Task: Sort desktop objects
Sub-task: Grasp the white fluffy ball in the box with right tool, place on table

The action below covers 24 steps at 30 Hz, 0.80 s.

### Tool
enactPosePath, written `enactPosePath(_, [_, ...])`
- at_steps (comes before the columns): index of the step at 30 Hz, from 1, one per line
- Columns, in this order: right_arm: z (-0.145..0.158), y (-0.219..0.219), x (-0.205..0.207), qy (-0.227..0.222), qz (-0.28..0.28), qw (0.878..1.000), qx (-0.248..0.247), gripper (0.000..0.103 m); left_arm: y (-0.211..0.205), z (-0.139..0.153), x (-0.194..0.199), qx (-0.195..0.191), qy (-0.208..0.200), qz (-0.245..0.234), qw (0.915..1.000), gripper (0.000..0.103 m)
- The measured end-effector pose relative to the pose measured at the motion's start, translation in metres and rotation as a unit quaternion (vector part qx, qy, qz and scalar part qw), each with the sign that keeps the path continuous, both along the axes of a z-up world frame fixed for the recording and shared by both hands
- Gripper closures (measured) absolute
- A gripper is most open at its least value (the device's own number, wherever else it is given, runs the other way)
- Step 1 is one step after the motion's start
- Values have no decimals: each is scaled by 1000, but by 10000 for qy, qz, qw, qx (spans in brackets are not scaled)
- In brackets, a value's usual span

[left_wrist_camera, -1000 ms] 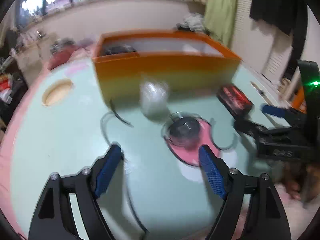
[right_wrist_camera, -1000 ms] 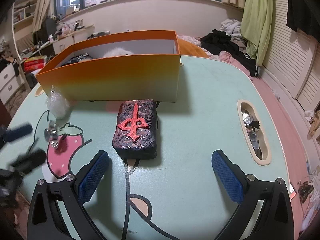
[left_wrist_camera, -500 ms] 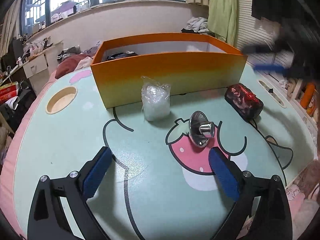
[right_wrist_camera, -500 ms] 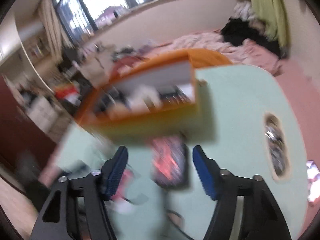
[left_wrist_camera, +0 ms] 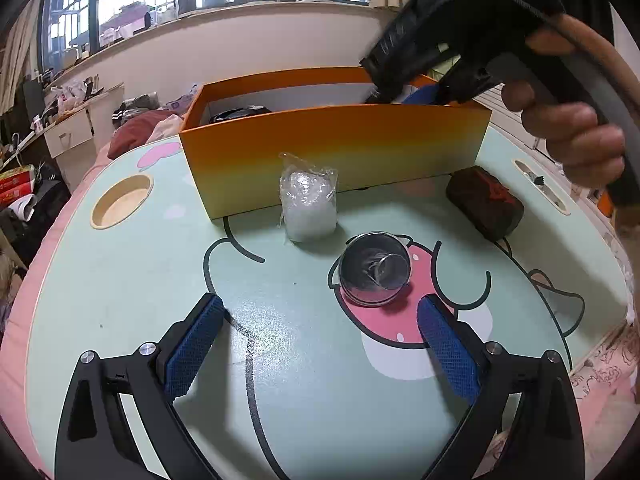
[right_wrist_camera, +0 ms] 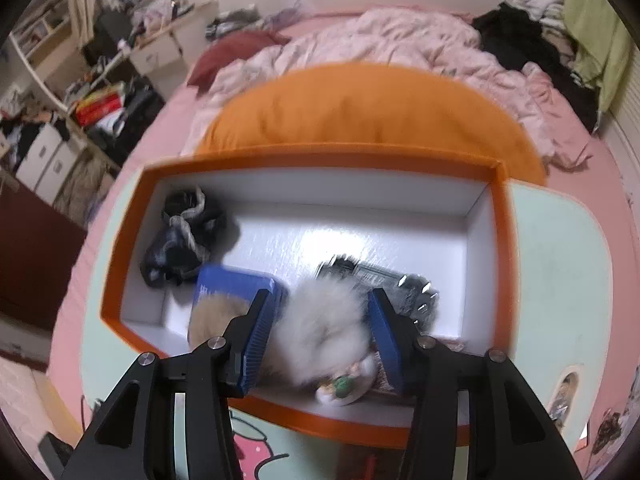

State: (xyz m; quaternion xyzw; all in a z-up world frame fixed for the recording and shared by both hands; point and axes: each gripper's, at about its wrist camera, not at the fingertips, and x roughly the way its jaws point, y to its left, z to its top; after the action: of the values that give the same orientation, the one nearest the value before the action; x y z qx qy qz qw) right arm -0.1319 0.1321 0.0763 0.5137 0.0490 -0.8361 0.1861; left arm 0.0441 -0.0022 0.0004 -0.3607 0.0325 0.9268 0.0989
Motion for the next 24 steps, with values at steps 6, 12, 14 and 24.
enactPosePath(6, [19, 35, 19, 726, -304, 9920, -991, 76, 0, 0, 0, 8, -1, -3, 10000, 6])
enactPosePath(12, [49, 66, 97, 1758, 53, 9703, -1661, 76, -1, -1, 0, 7, 0, -12, 10000, 6])
enactPosePath(14, [39, 63, 114, 1513, 400, 9751, -1574, 76, -2, -1, 0, 5, 2, -10, 10000, 6])
enactPosePath(24, [-19, 55, 134, 1526, 231, 9827, -1028, 48, -2, -1, 0, 9, 2, -19, 10000, 6])
